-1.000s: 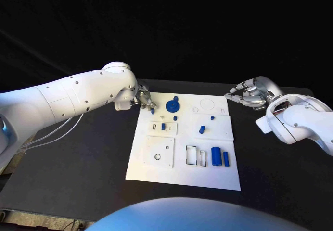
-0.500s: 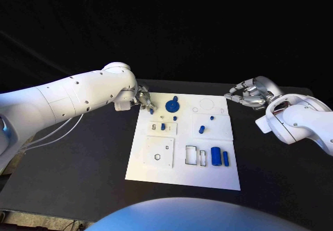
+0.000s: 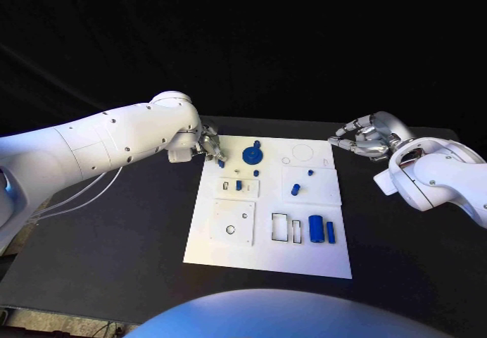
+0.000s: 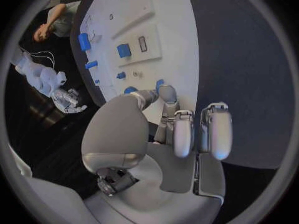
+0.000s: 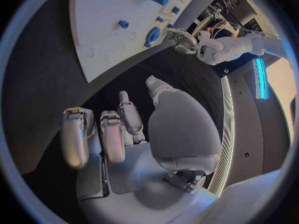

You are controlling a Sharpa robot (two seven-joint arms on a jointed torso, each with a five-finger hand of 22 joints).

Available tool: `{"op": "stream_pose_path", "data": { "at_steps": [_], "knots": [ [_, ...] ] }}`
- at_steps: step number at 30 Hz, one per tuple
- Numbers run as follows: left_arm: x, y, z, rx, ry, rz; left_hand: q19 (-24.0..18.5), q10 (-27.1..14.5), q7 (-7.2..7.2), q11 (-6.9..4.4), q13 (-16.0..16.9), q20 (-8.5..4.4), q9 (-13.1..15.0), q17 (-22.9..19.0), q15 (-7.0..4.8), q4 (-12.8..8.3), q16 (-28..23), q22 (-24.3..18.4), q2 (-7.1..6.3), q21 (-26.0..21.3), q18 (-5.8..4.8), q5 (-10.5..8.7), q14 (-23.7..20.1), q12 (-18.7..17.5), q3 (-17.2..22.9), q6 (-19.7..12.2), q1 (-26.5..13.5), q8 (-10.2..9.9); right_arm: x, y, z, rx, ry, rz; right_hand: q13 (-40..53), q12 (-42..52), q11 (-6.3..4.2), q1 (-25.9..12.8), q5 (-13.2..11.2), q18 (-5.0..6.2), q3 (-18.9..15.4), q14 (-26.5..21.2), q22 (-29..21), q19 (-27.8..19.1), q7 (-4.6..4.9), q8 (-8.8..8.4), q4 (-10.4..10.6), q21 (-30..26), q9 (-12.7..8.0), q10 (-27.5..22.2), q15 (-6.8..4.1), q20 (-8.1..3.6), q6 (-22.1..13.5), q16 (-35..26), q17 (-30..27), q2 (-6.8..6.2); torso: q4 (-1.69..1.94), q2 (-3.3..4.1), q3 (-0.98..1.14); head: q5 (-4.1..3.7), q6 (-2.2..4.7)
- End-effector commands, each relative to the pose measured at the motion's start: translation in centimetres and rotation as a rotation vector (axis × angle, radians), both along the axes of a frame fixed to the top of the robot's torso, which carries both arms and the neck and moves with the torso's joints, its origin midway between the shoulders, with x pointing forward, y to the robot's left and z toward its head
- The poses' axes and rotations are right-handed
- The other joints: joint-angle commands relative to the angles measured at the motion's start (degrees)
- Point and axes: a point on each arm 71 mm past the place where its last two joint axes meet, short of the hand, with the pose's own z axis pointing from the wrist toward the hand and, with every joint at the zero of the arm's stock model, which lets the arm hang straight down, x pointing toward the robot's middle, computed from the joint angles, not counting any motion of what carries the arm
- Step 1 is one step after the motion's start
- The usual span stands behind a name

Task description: Assemble the parts on the task board

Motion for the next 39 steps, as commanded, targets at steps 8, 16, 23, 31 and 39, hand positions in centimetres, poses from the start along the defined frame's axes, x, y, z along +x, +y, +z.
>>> {"op": "stream_pose_path", "data": {
  "at_steps": [8,16,23,31,39],
  "knots": [
    [-0.4,-0.1,0.2,-0.061,-0.004,0.014,2.62,1.26,-0.23,-0.32,0.31,-0.13,5.89,14.42,-0.11,-7.42,0.09,12.56,-1.47,-0.14,0.68,3.92,5.89,0.94,8.79,-0.26,-2.22,2.59,0.0,0.1,0.0,-0.001,-0.006,0.009,-0.09,-0.25,0.08,-0.1,0.21,0.69,-0.28,5.48,10.9,1.35,-0.13,0.18,-0.14,-0.35,0.07,-0.37,-0.09,-0.03,-0.11,-0.34,13.23,0.22,0.05,-0.02,0.05,0.09,0.01],
    [-1.2,0.3,0.4,-0.099,-0.003,0.026,2.67,1.55,-0.3,-0.4,0.56,-0.19,6.28,14.45,-0.19,-8.11,0.11,12.62,-1.73,-0.09,0.67,4.83,5.9,1.33,9.33,-0.05,-2.69,2.9,0.0,0.1,0.1,0.001,-0.009,0.008,-0.11,-0.26,0.06,-0.05,0.39,0.7,-0.23,5.47,10.88,1.33,-0.14,0.26,-0.16,-0.41,0.1,-0.38,-0.11,-0.05,-0.13,-0.36,13.21,0.32,0.05,-0.13,0.07,0.36,0.01],
    [-2.4,0.5,1.0,-0.124,-0.039,0.009,2.76,1.77,-0.36,-0.47,0.78,-0.23,6.46,14.48,-0.23,-8.54,0.13,12.7,-1.97,0.06,0.63,5.3,5.91,1.64,9.58,0.13,-2.88,3.06,0.0,0.0,0.1,0.003,-0.011,0.006,-0.05,-0.21,0.06,-0.1,0.43,0.7,-0.21,5.46,10.9,1.35,-0.14,0.27,-0.13,-0.38,0.11,-0.33,-0.11,-0.05,-0.13,-0.38,13.17,0.37,0.14,-0.16,0.05,0.47,0.01],
    [-4.3,0.4,1.1,-0.129,-0.086,-0.034,2.81,1.97,-0.41,-0.53,1.01,-0.25,6.57,14.46,-0.27,-8.74,0.12,12.75,-2.16,0.14,0.61,5.51,5.91,1.96,9.72,0.32,-3.02,3.18,-0.1,-0.1,0.1,0.003,-0.01,0.004,-0.05,-0.21,0.06,-0.1,0.43,0.7,-0.21,5.46,10.9,1.35,-0.14,0.27,-0.13,-0.38,0.11,-0.33,-0.11,-0.05,-0.13,-0.38,13.17,0.37,0.13,-0.12,-0.03,0.69,0.01],
    [-5.8,0.2,0.5,-0.131,-0.113,-0.07,2.92,2.21,-0.48,-0.6,1.32,-0.28,6.65,14.5,-0.32,-8.9,0.15,12.84,-2.28,0.32,0.56,5.66,5.91,2.37,9.92,0.49,-3.11,3.28,-0.1,-0.1,-0.1,0.003,-0.008,0.003,-0.05,-0.21,0.06,-0.1,0.43,0.7,-0.21,5.46,10.9,1.35,-0.14,0.27,-0.13,-0.38,0.11,-0.33,-0.11,-0.05,-0.13,-0.38,13.17,0.37,0.19,-0.22,-0.07,0.71,0.01]
  ]
}}
